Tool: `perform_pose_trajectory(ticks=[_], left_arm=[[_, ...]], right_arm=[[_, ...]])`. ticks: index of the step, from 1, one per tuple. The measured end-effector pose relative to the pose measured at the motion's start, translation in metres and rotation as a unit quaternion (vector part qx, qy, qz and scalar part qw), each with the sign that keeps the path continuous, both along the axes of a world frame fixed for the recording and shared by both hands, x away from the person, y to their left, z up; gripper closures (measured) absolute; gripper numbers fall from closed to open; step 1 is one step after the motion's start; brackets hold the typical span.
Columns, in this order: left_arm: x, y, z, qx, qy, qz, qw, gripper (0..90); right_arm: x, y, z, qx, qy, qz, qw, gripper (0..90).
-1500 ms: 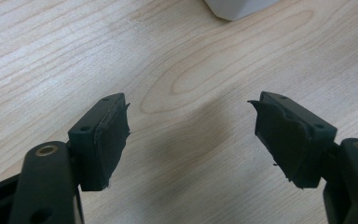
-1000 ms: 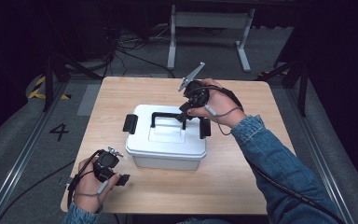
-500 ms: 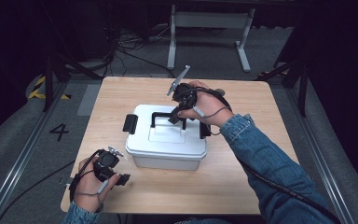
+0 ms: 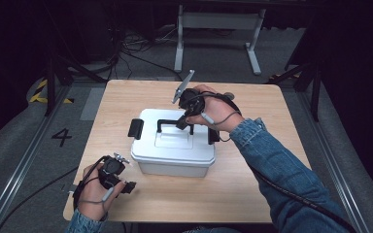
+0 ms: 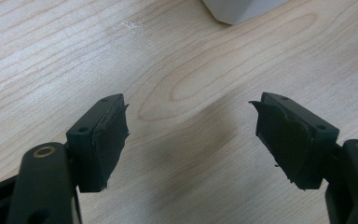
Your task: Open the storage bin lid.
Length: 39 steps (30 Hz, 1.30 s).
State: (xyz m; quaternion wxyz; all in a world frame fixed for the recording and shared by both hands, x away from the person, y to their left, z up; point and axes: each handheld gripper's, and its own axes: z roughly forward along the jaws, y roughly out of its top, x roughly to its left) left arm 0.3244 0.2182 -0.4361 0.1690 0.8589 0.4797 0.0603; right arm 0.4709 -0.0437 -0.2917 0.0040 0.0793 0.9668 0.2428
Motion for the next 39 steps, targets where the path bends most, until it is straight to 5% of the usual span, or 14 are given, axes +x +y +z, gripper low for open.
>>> perform_pose_trajectory(ticks=[13,39], left_arm=[[0.001,0.001,-0.001,-0.001,0.005,0.001,1.0,25.3],[0.002,0.0,-0.002,0.013,0.001,-0.005,0.9999,25.1]], right_arm=[[-0.004,0.001,0.01,0.007,-0.006,0.023,0.9997,84.1],[-0.004,-0.023,0.059,0.053,-0.039,0.009,0.9978,84.6]])
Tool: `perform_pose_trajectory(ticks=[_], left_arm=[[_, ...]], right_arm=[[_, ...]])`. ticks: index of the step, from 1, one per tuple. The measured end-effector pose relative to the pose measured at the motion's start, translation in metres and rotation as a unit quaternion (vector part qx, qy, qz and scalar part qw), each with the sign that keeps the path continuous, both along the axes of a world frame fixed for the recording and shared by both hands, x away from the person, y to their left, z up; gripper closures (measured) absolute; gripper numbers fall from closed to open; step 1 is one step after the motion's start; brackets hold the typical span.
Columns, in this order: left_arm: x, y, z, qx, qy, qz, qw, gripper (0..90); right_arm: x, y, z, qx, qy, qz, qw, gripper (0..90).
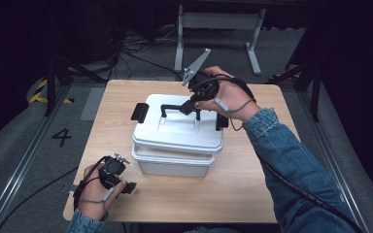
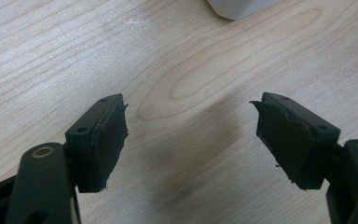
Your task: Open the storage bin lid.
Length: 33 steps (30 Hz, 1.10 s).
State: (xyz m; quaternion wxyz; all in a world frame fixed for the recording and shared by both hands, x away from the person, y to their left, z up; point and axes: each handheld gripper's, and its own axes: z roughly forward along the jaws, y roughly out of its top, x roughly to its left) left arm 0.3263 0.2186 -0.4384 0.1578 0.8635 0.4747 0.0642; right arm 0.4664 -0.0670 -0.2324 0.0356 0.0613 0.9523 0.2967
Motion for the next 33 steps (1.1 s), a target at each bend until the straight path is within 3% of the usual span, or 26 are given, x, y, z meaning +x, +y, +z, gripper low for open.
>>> perform_pose_trajectory(ticks=[2,20,33], left_arm=[[-0.001,0.0,-0.001,-0.012,0.006,0.006,0.9999,25.1],[0.0,-0.001,-0.003,-0.008,0.012,0.003,0.9999,25.1],[0.0,-0.002,-0.004,-0.004,0.013,0.007,0.9999,25.1]], right_arm=[[-0.001,-0.004,0.002,0.001,-0.001,-0.002,1.0,84.7],[0.002,-0.072,0.016,0.008,-0.015,-0.062,0.9979,84.7],[0.005,-0.124,0.02,0.02,-0.018,-0.118,0.9926,84.7]])
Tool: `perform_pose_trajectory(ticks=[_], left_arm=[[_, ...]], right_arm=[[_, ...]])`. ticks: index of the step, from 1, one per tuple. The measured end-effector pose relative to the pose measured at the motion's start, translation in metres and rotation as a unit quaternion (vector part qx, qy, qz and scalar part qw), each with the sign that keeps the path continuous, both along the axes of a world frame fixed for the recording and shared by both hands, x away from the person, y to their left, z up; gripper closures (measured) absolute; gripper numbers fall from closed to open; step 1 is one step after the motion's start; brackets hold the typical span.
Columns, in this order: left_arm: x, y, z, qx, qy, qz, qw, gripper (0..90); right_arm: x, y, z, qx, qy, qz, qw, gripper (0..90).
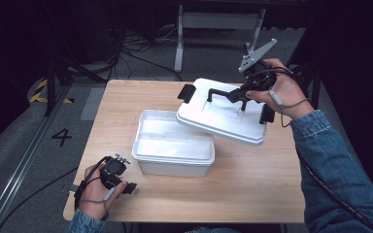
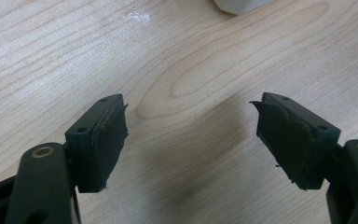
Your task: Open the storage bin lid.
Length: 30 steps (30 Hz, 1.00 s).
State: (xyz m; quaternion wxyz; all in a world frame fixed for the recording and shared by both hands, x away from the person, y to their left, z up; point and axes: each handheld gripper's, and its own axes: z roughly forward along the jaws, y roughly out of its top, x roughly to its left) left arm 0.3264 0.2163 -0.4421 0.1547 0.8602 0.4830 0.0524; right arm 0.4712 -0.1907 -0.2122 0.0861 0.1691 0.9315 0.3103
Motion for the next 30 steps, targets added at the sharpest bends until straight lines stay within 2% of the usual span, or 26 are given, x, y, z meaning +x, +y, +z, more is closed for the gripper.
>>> perform_pose_trajectory(ticks=[4,5,11,19,22,30], left_arm=[[0.0,0.0,-0.001,0.003,0.002,0.001,1.0,25.0],[0.0,0.0,-0.001,0.004,0.002,0.002,1.0,25.1],[0.0,0.0,-0.001,0.005,0.0,0.001,1.0,25.0],[0.0,0.0,-0.002,0.007,0.002,0.0,1.0,25.1],[0.001,0.0,-0.002,0.008,0.002,-0.001,1.0,25.1],[0.0,0.0,-0.003,0.006,0.006,0.002,1.0,25.1]], right_arm=[[0.001,-0.013,0.002,0.008,-0.001,-0.013,0.9999,84.7],[0.002,-0.021,0.003,0.01,-0.003,-0.024,0.9997,84.7],[0.004,-0.035,-0.004,0.007,-0.008,-0.047,0.9989,84.7],[0.014,-0.065,-0.013,0.014,-0.004,-0.095,0.9953,84.8],[0.019,-0.071,-0.02,0.018,-0.003,-0.115,0.9932,84.8],[0.036,-0.083,-0.053,0.003,0.004,-0.151,0.9885,84.8]])
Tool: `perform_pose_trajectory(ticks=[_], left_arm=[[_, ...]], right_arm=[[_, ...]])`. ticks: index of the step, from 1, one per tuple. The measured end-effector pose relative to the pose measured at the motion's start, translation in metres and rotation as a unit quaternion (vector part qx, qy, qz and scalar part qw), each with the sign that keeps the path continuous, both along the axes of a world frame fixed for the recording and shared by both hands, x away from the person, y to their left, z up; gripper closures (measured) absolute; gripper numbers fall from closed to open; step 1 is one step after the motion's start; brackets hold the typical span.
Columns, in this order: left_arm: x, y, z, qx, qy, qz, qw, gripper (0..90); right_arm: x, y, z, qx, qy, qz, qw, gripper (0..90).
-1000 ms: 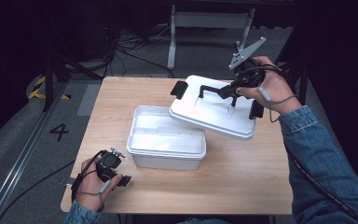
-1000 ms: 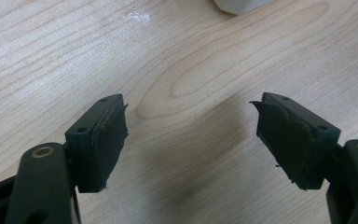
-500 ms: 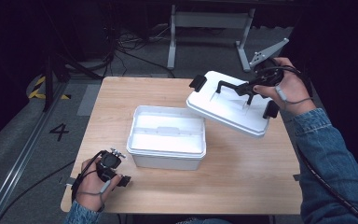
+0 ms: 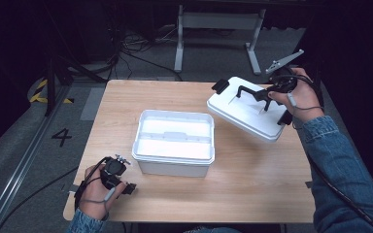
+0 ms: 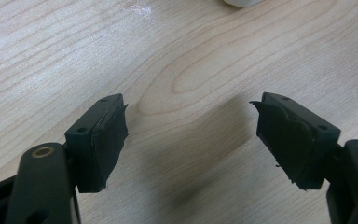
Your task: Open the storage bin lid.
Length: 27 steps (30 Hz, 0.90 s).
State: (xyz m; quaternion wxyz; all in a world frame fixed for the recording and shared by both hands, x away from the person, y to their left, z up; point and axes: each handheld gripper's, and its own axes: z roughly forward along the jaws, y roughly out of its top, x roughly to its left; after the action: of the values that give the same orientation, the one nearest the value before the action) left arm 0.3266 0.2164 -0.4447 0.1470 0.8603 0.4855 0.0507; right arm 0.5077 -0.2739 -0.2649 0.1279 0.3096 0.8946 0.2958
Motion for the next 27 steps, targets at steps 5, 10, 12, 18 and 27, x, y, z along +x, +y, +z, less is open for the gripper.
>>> perform_pose_trajectory(ticks=[5,10,12,18,27], left_arm=[[0.0,0.0,-0.001,-0.001,0.002,-0.004,1.0,25.0],[0.0,-0.001,-0.001,-0.001,0.001,-0.004,1.0,24.9],[0.0,-0.001,-0.001,0.0,0.001,-0.005,1.0,24.9],[0.0,-0.001,-0.001,0.002,0.002,-0.007,1.0,24.7],[0.0,-0.001,-0.001,0.002,0.004,-0.008,1.0,24.4]], right_arm=[[0.011,-0.011,-0.023,0.001,0.015,-0.022,0.9996,84.7],[0.019,-0.02,-0.044,0.006,0.018,-0.039,0.9991,84.8],[0.021,-0.023,-0.051,0.006,0.017,-0.044,0.9989,84.8],[0.025,-0.028,-0.072,0.008,0.025,-0.052,0.9983,84.8],[0.025,-0.031,-0.095,0.014,0.032,-0.061,0.9975,84.8]])
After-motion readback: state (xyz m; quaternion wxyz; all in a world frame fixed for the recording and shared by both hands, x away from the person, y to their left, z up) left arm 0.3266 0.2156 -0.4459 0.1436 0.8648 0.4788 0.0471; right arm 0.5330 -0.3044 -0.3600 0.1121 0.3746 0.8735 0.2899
